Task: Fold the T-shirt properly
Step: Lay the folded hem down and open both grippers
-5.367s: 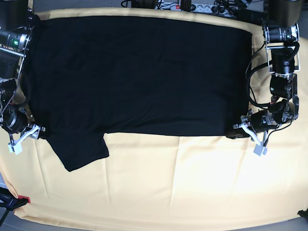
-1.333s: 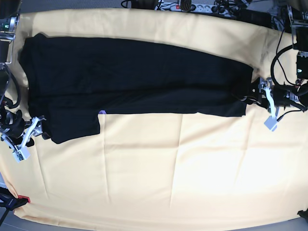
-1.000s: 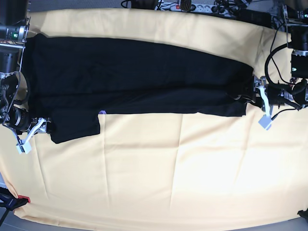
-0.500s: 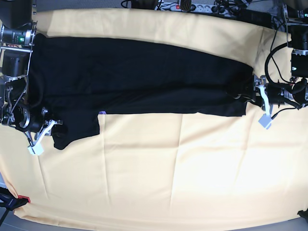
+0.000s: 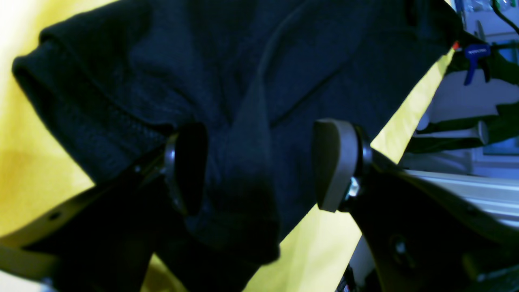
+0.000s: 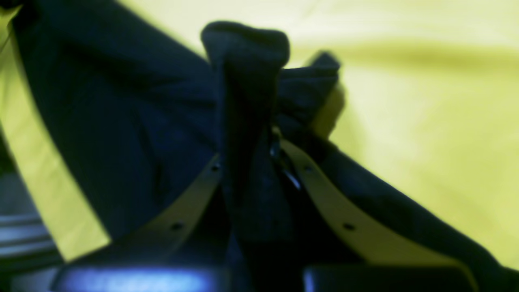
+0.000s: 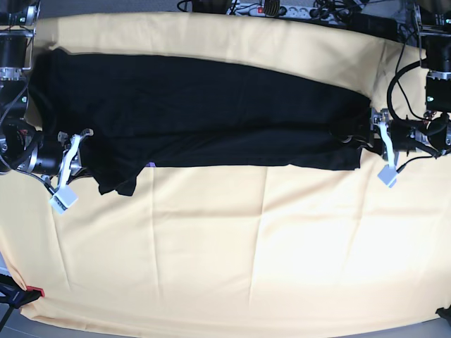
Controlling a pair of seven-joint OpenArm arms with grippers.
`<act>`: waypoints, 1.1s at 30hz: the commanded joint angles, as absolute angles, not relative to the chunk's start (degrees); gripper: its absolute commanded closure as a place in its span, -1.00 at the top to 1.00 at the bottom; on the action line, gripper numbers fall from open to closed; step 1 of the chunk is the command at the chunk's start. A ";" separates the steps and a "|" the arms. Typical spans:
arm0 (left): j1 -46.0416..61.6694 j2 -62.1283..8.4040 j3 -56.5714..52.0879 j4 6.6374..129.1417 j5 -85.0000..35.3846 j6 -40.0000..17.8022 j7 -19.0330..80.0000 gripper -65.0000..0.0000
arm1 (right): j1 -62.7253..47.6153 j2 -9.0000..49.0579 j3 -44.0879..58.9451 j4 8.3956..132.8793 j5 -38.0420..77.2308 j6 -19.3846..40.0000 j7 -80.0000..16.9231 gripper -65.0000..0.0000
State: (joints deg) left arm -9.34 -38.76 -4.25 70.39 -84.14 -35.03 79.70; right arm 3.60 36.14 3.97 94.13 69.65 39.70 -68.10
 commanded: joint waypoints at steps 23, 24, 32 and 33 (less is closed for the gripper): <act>-10.83 -41.78 -4.91 71.00 -85.00 -36.45 80.00 0.29 | -13.30 45.28 4.56 105.75 56.27 40.00 -72.97 -0.27; -10.85 -42.00 -4.95 71.00 -85.00 -36.42 80.00 0.29 | -13.30 45.30 4.56 105.78 55.13 40.00 -71.68 -0.04; -11.29 -46.65 -4.97 71.00 -85.00 -36.40 80.00 0.29 | -11.60 45.58 10.15 107.79 55.68 39.55 -71.26 0.18; -11.31 -47.44 -4.97 71.00 -85.00 -36.40 80.00 0.29 | -11.60 45.58 12.38 108.75 55.75 39.11 -71.37 0.17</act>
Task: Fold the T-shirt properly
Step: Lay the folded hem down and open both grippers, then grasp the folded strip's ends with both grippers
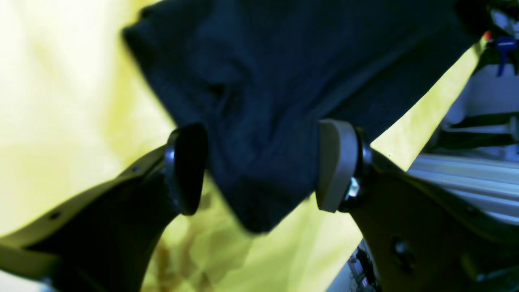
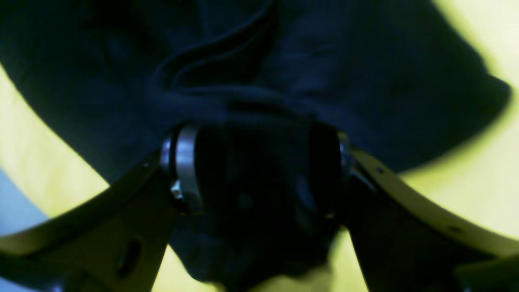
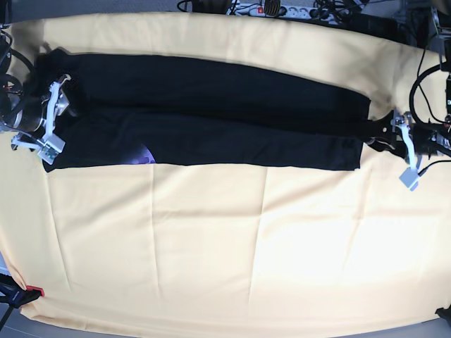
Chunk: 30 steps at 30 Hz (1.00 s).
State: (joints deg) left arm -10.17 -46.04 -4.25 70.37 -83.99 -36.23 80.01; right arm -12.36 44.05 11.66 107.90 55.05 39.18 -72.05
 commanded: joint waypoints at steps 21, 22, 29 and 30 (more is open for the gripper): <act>-4.95 -45.10 -37.23 70.98 -82.21 -34.92 80.00 0.29 | -12.73 26.13 30.20 96.03 63.44 40.00 -66.59 -1.00; -3.18 -44.42 -38.44 70.98 -81.78 -34.89 80.00 0.29 | -12.75 25.45 30.20 94.45 62.67 40.00 -66.59 -1.00; 3.42 -37.58 -40.42 70.96 -78.30 -36.34 77.41 0.29 | -12.91 24.47 30.20 87.85 59.29 40.00 -66.61 -1.00; 3.68 -36.45 -40.42 70.96 -77.32 -36.47 76.66 0.29 | -13.13 24.49 30.20 87.85 59.33 40.00 -66.59 -1.00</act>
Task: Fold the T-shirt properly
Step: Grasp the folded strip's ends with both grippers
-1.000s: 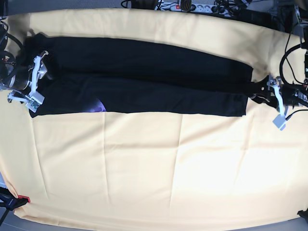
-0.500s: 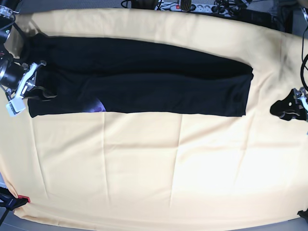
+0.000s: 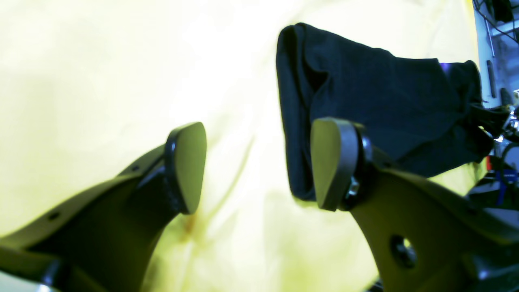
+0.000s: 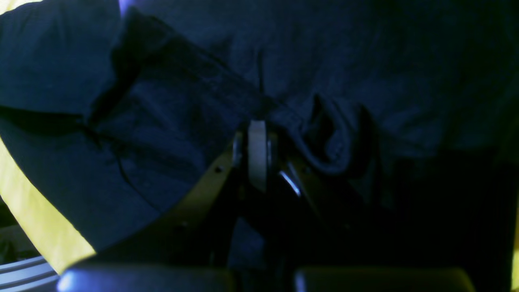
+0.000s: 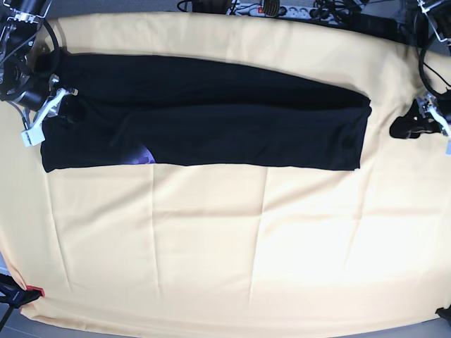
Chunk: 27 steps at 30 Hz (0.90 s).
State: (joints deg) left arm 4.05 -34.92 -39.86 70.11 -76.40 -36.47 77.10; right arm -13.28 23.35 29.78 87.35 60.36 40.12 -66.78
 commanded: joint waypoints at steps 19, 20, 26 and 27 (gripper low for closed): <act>3.95 -28.40 -21.96 70.98 -76.97 -37.69 72.62 0.29 | -14.70 24.47 30.20 87.88 60.16 40.00 -66.61 -1.00; 3.95 -28.40 -20.93 70.98 -76.99 -37.69 72.62 0.29 | -14.72 24.47 30.20 87.88 60.16 40.00 -66.61 -1.00; 3.90 -28.45 -19.64 70.98 -78.43 -37.69 72.40 -0.42 | -14.66 24.47 30.20 87.90 60.77 40.00 -66.63 -1.00; 3.92 -28.47 -19.77 70.98 -78.41 -37.71 72.40 -0.69 | -14.61 24.51 30.20 87.90 61.98 40.00 -66.85 -1.00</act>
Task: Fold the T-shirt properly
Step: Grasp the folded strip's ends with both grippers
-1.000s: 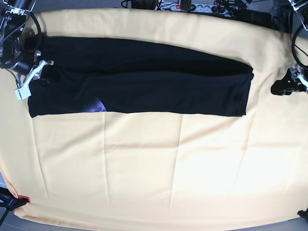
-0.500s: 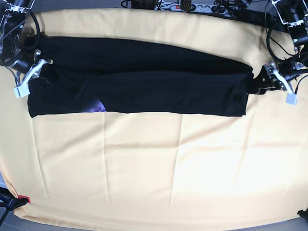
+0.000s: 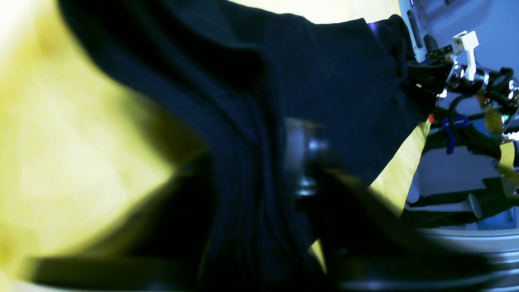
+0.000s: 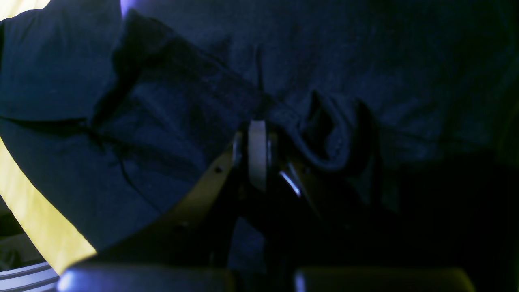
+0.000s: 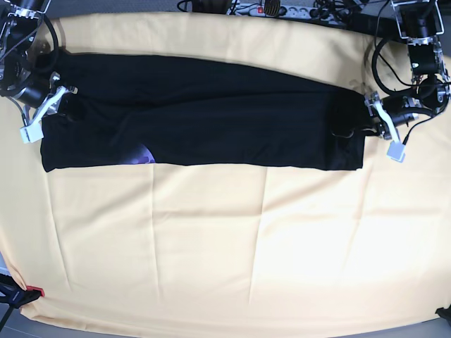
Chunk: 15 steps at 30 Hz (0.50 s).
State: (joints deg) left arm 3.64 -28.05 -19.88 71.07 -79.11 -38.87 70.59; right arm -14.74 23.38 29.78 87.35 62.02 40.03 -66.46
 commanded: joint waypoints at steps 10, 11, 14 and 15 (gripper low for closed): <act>3.57 -29.17 -25.30 70.98 -77.80 -36.23 72.38 -1.00 | -14.28 25.89 34.04 93.41 75.24 40.00 -67.99 -0.18; 3.62 -29.41 -26.48 70.98 -77.82 -36.25 72.40 -1.00 | -14.28 25.89 35.57 94.76 76.53 40.00 -68.69 -0.18; 3.64 -30.59 -30.48 70.98 -77.80 -36.23 72.53 -1.00 | -14.28 25.89 41.23 98.35 79.90 40.00 -72.25 -0.18; 3.64 -31.20 -31.90 70.98 -77.80 -36.23 72.66 -1.00 | -14.31 25.89 43.22 99.29 80.79 40.00 -73.36 -0.18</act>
State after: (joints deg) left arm 4.14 -29.41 -31.31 70.39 -77.01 -36.45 73.41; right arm -14.59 24.60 42.85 98.37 79.18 39.72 -74.50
